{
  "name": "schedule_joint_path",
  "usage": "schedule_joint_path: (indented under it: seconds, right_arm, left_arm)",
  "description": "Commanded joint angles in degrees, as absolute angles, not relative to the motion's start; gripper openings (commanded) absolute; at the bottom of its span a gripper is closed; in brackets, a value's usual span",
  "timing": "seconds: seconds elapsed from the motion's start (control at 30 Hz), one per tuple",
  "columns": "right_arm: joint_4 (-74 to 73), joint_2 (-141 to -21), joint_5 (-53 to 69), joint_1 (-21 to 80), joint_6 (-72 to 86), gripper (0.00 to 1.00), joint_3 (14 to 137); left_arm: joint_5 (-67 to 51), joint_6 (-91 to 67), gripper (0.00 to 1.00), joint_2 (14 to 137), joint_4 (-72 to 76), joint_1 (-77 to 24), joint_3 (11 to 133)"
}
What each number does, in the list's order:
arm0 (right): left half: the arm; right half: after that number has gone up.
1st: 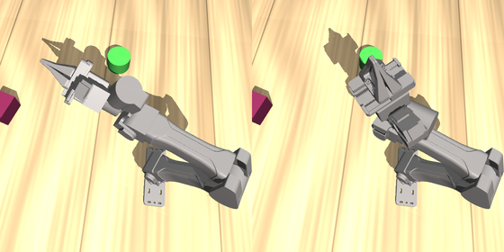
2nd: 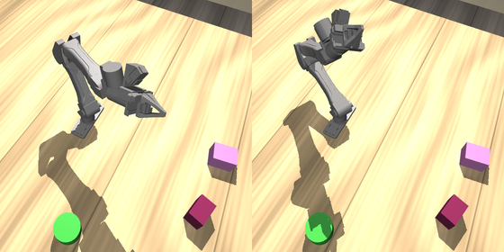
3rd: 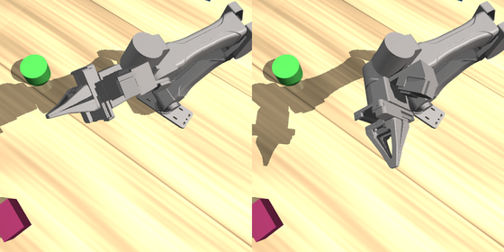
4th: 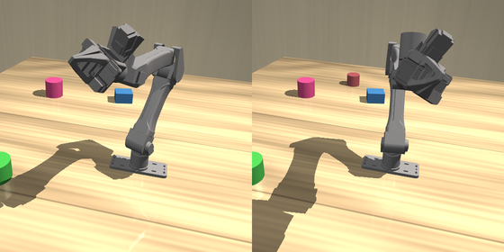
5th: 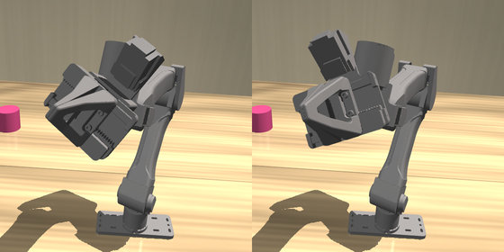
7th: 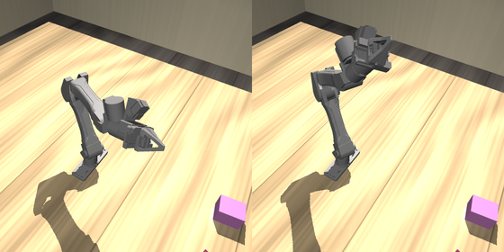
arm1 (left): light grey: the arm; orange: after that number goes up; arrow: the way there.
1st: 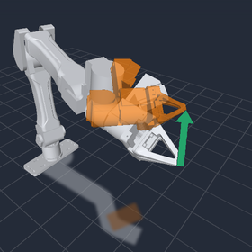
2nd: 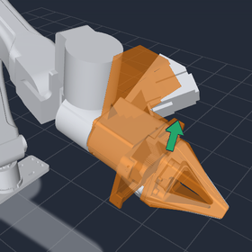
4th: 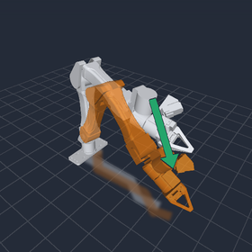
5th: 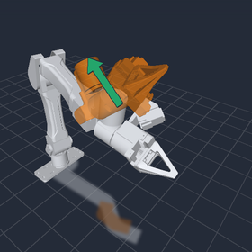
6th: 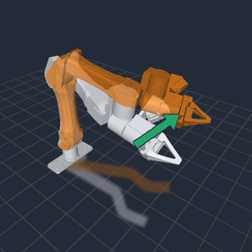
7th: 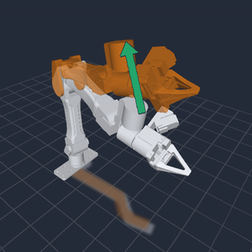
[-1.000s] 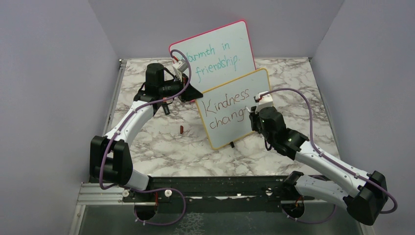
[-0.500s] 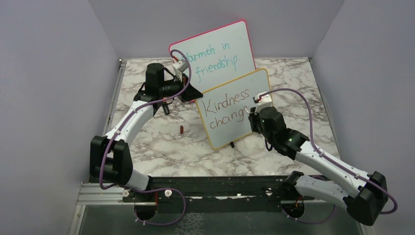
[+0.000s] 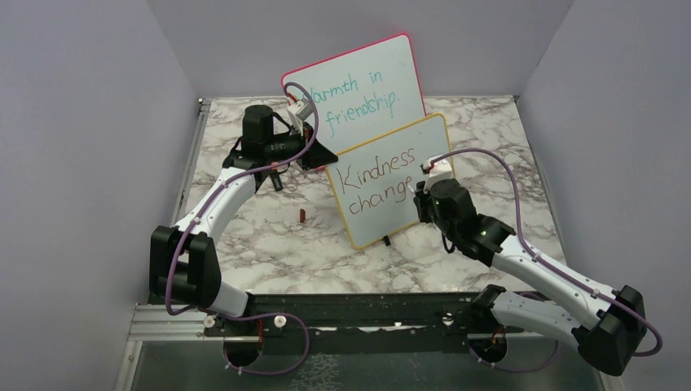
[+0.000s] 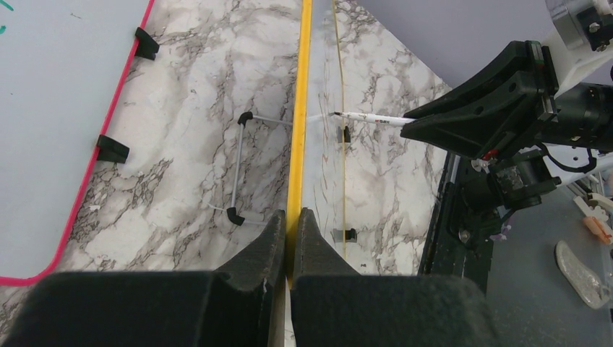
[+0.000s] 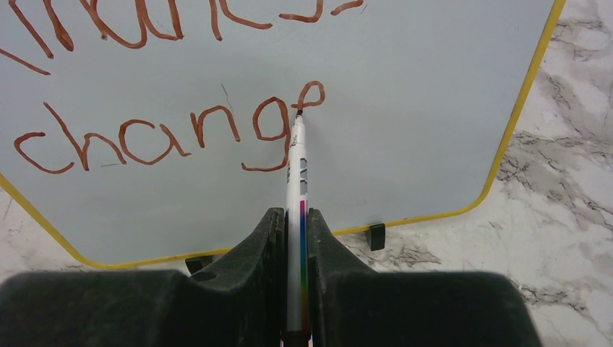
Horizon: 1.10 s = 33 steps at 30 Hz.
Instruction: Write a sentence on the whiteboard
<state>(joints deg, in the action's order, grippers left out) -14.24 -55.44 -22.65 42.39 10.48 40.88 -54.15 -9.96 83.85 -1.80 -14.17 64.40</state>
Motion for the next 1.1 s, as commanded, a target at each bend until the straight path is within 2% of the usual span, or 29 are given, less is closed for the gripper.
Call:
schedule_joint_path:
  seconds: [0.0, 1.07]
  right_arm:
    - [-18.38, -55.94, -21.53, 42.28, 11.48, 0.01, 41.65]
    - [-14.97, -51.96, -31.01, 42.18, 12.48, 0.01, 39.95]
  left_arm:
    - [-52.47, -7.47, 0.00, 86.05, -6.77, -15.73, 63.81]
    - [-52.58, -7.51, 0.00, 86.22, -6.77, -15.73, 63.90]
